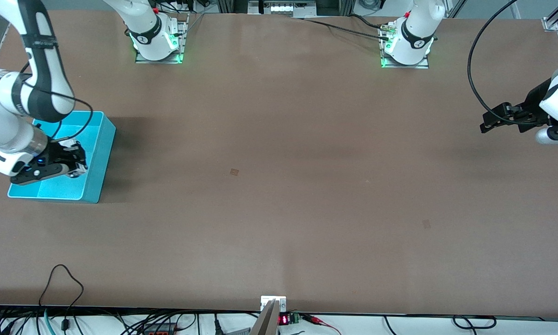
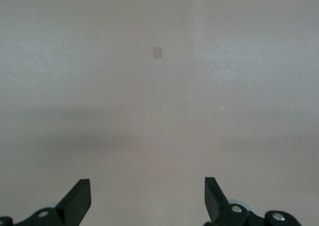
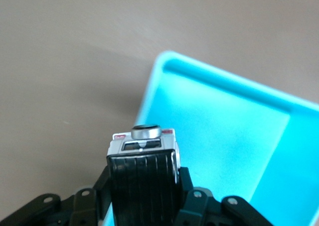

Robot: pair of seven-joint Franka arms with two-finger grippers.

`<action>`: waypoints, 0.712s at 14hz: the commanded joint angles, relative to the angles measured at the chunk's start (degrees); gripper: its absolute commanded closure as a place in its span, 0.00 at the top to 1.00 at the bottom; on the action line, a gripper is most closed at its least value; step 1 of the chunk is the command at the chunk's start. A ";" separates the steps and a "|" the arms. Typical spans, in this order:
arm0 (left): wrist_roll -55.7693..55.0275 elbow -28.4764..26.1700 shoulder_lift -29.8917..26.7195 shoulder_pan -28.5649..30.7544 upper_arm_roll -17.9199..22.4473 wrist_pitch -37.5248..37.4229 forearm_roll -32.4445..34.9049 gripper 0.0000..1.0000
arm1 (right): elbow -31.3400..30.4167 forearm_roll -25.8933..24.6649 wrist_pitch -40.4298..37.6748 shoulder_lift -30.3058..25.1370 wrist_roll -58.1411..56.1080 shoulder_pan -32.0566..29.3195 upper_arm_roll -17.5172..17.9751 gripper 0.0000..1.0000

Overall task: Wind and store white jeep toy
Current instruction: 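Lower the jeep into the cyan bin and open the right gripper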

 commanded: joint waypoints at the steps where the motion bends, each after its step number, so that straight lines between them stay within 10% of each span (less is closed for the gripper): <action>1: 0.10 -1.71 -2.21 0.13 -0.28 -1.00 0.86 1.00 | -0.02 0.00 1.79 1.95 2.22 -0.33 -2.86 0.00; 10: 0.10 -1.62 -2.39 0.13 -0.28 -0.83 0.86 1.00 | -1.60 0.18 10.76 9.25 10.90 -2.44 -3.31 0.00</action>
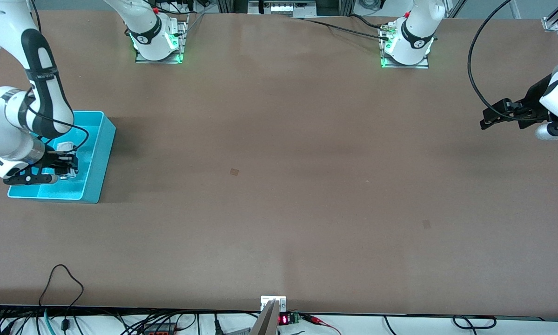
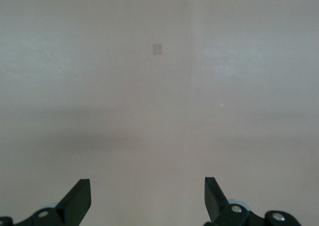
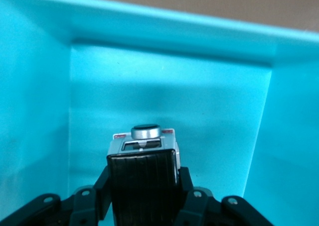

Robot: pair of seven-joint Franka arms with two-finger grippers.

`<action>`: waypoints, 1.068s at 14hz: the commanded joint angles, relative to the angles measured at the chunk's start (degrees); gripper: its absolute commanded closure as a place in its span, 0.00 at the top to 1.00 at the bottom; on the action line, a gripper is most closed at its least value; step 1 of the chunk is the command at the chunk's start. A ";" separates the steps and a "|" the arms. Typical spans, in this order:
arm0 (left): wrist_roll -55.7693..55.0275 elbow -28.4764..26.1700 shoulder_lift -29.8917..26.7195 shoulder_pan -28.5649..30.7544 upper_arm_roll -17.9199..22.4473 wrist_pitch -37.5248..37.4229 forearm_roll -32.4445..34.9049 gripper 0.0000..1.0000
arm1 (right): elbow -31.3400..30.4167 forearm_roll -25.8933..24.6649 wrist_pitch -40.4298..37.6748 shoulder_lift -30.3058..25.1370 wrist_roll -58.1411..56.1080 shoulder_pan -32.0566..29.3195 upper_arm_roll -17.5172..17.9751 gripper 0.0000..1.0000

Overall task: Wind and store white jeep toy
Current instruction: 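Lower the jeep into the cyan bin and open the right gripper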

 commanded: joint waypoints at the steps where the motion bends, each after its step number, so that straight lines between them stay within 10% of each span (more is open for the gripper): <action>1: 0.12 -1.14 -1.40 0.14 -0.27 -0.16 0.86 1.00 | -0.58 0.11 0.36 0.11 4.78 -0.73 0.36 0.00; 12: 0.12 -1.05 -1.31 0.22 -0.09 -0.16 0.77 1.00 | -1.20 0.03 0.01 1.78 10.34 -0.38 0.45 0.08; 15: 0.12 -1.05 -1.31 0.14 -0.09 -0.16 0.68 1.00 | -1.11 0.20 0.27 2.13 10.34 -0.55 0.45 0.53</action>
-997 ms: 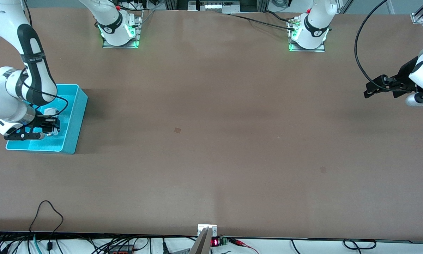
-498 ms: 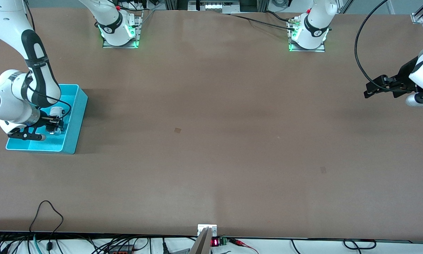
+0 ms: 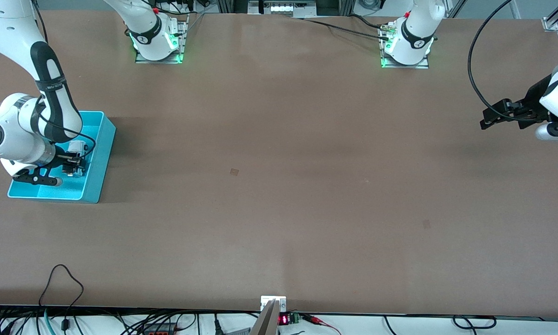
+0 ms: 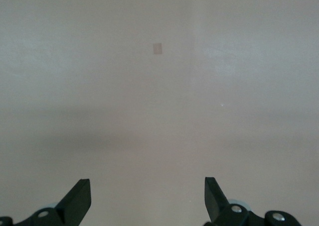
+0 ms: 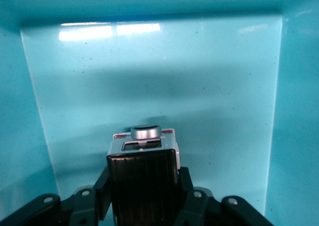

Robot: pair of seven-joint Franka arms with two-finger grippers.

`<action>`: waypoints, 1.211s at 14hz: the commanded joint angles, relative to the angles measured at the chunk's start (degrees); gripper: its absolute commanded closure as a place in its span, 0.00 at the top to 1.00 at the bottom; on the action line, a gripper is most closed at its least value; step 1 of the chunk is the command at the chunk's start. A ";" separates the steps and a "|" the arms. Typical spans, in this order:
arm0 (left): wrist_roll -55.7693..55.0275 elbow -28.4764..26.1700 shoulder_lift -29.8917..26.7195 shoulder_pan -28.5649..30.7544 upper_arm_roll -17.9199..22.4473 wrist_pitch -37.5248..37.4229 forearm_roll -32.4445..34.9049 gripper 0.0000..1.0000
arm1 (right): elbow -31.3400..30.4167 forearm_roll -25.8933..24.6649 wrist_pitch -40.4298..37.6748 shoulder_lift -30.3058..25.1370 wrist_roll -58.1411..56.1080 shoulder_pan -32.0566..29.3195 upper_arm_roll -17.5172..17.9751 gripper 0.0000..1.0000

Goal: Wind and store white jeep toy

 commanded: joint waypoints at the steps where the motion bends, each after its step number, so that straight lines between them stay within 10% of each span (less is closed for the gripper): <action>1: 0.12 -0.98 -1.31 0.10 -0.14 -0.16 0.68 1.00 | -0.68 0.29 0.28 -0.46 0.74 -0.35 0.31 0.54; 9: 0.65 -0.89 -1.14 0.19 -0.14 -0.07 0.59 1.00 | -0.50 0.20 -0.51 -2.47 -0.31 -0.09 0.31 1.00; 17: 0.74 -0.89 -1.23 0.19 -0.05 -0.16 1.03 1.00 | 8.10 0.03 -24.04 -17.05 -1.11 1.76 0.66 1.00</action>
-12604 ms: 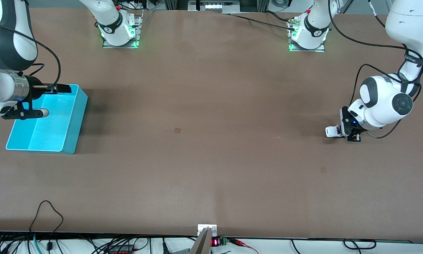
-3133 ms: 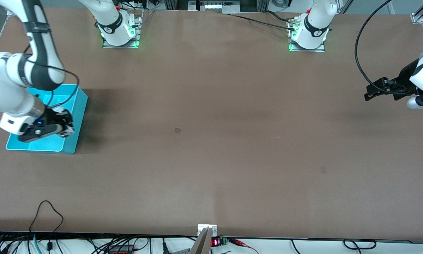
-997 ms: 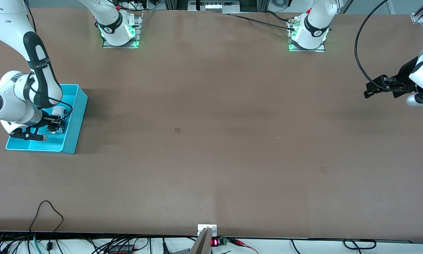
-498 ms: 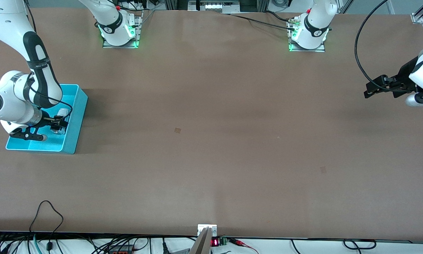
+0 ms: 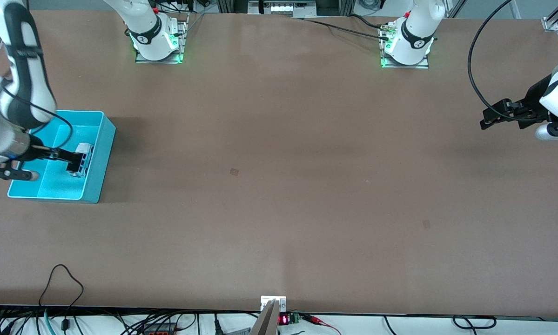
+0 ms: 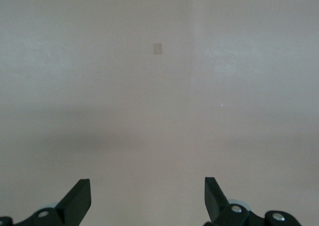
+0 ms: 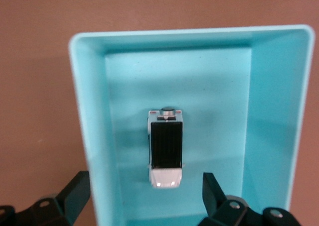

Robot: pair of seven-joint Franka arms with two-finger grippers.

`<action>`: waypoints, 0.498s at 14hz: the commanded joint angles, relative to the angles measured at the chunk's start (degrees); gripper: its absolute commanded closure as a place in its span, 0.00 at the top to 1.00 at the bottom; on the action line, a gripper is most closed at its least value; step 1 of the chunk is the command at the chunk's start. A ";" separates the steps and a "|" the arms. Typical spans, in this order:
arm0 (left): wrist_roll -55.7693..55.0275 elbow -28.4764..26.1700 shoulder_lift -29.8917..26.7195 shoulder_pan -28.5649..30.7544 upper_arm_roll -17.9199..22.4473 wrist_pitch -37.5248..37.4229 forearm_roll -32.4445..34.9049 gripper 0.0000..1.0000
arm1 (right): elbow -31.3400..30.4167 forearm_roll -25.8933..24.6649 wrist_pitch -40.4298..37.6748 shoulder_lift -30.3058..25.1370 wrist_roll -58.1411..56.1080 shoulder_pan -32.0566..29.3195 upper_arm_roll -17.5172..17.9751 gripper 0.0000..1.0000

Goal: Wind and store white jeep toy

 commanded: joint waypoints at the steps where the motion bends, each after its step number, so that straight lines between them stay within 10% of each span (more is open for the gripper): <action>1: 0.73 -0.81 -1.22 0.19 0.04 -0.16 1.03 1.00 | 2.95 -0.06 -7.50 -6.19 -0.75 -0.09 0.27 1.00; 7: 0.73 -0.81 -1.14 0.19 0.39 -0.07 1.03 1.00 | 18.16 -5.60 -25.72 -9.02 0.12 -0.17 10.55 1.00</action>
